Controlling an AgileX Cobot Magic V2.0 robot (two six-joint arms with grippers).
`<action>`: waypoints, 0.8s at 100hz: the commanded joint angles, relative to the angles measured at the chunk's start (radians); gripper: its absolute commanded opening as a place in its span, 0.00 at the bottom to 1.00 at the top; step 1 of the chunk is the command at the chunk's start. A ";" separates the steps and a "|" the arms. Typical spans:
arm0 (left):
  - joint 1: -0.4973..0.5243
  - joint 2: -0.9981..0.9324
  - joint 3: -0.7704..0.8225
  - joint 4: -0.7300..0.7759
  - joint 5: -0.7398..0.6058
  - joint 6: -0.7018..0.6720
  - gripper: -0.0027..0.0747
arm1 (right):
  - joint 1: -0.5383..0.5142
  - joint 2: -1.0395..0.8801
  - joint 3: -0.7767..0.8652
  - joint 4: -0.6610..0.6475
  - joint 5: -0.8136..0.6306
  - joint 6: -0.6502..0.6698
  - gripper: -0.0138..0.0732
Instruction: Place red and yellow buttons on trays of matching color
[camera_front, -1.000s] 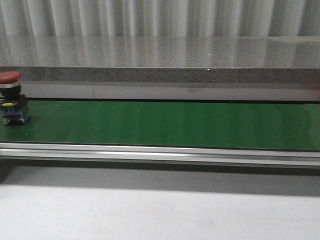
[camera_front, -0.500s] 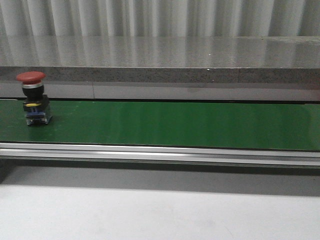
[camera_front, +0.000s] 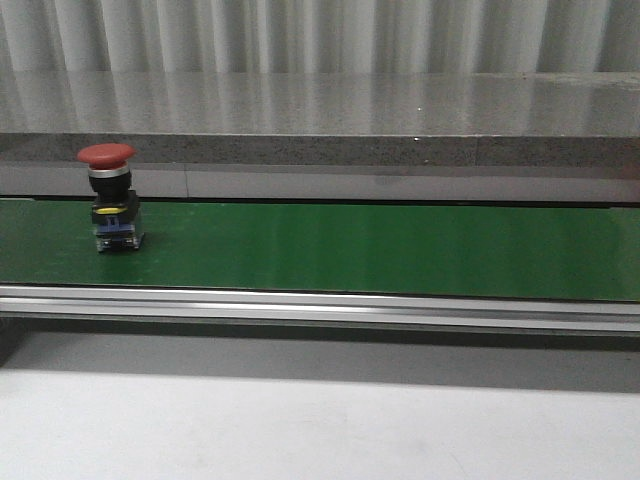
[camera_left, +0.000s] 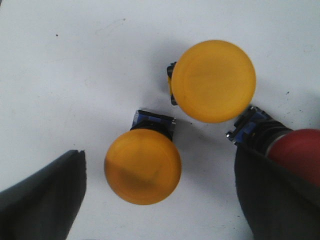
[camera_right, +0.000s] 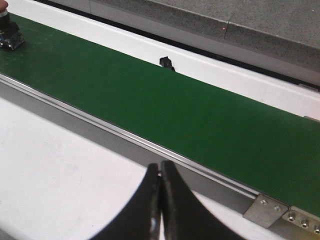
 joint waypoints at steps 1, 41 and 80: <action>0.003 -0.038 -0.028 0.004 -0.026 -0.010 0.79 | -0.002 0.009 -0.022 0.006 -0.067 -0.009 0.08; 0.003 -0.023 -0.028 0.011 -0.035 -0.010 0.53 | -0.002 0.009 -0.022 0.006 -0.067 -0.009 0.08; 0.005 -0.061 -0.028 0.031 -0.015 -0.010 0.18 | -0.002 0.009 -0.022 0.006 -0.067 -0.009 0.08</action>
